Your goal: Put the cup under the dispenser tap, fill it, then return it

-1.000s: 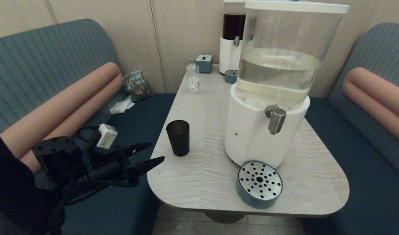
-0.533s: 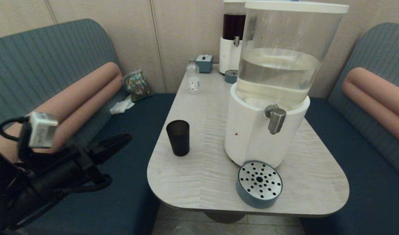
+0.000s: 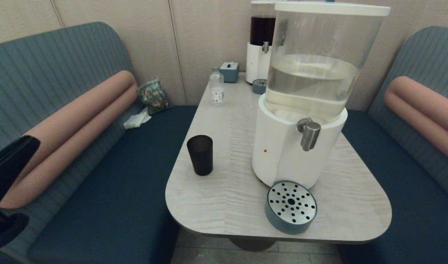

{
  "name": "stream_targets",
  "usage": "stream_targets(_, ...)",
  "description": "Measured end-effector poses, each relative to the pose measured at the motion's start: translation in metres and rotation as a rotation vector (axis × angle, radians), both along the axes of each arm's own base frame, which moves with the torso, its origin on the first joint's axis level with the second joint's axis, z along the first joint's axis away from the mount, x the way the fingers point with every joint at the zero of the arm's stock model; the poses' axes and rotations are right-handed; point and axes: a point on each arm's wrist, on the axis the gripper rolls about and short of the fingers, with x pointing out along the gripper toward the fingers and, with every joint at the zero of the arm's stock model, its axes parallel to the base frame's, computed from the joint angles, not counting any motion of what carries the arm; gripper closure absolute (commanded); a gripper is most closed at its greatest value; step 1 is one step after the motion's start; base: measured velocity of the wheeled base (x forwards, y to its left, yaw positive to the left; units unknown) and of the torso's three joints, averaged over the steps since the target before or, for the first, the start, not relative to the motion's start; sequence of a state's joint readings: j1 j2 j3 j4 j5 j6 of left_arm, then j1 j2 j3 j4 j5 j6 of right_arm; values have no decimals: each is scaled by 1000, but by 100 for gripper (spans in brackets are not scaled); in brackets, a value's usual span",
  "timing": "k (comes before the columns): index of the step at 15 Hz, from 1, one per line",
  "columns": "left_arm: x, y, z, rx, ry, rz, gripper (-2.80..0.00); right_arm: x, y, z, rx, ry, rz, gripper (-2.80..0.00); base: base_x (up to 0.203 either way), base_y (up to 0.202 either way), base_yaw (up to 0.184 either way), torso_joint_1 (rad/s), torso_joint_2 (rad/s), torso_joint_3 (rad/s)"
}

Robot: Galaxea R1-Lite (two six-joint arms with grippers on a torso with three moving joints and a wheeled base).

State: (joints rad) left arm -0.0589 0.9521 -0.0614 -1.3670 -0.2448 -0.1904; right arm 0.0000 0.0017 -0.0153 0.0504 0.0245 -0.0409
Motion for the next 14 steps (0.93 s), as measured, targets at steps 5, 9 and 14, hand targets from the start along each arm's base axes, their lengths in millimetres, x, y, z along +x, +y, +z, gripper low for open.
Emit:
stream_targets(5,-75,6,-19,-23,-89,53,0,0,0,0,0,0,0,0,0,0,0,0,0,0)
stream_targets(9,-108,9,-67,7,25,214,0,0,0,0,0,0,0,0,0,0,0,0,0,0)
stream_targets(14,-107,11,-123,95,433,343,0,0,0,0,0,0,0,0,0,0,0,0,0,0)
